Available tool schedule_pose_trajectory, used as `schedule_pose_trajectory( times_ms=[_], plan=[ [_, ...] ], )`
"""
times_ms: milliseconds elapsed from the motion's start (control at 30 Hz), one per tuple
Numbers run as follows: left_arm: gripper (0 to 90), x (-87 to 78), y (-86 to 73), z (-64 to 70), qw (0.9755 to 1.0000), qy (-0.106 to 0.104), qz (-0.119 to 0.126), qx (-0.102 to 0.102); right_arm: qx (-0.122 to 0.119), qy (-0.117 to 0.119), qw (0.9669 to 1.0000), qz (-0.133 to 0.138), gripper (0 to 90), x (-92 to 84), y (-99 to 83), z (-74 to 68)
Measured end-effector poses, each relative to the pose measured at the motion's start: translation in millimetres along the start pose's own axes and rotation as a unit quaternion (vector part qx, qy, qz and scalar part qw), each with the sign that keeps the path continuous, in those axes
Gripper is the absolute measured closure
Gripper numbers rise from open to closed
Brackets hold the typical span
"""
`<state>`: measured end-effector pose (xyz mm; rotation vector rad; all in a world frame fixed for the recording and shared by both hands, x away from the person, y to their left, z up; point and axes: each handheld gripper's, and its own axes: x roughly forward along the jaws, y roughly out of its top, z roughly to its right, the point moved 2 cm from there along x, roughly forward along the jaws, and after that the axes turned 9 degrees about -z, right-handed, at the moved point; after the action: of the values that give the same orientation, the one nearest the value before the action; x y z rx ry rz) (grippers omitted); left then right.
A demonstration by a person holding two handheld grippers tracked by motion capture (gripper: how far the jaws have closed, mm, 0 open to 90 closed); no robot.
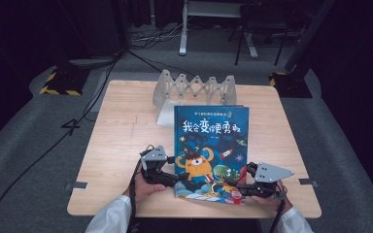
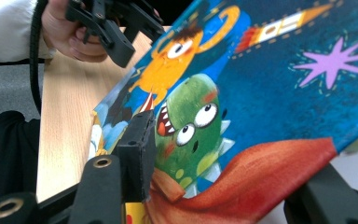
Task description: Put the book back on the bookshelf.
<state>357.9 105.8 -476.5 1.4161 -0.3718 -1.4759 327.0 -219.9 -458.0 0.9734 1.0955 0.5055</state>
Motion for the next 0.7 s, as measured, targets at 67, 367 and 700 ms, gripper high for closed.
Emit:
schedule_pose_trajectory(
  times_ms=[67, 367, 700],
  plan=[
    [30.2, -3.0, 0.6, 2.7, 0.9998, 0.016, 0.014, 0.005, 0.004, -0.002, 1.0, -0.002, 49.9, -0.3, -1.4, 0.6],
    [37.7, -12.2, 6.2, 11.1, 0.9983, 0.02, 0.047, 0.025, 0.004, -0.003, 1.0, -0.007, 53.0, -6.6, -7.4, -5.6],
    [40.1, -15.2, 22.4, 16.7, 0.9963, 0.034, 0.051, 0.06, 0.012, 0.004, 0.9998, -0.018, 55.3, -6.5, -13.9, -2.7]
  ],
)
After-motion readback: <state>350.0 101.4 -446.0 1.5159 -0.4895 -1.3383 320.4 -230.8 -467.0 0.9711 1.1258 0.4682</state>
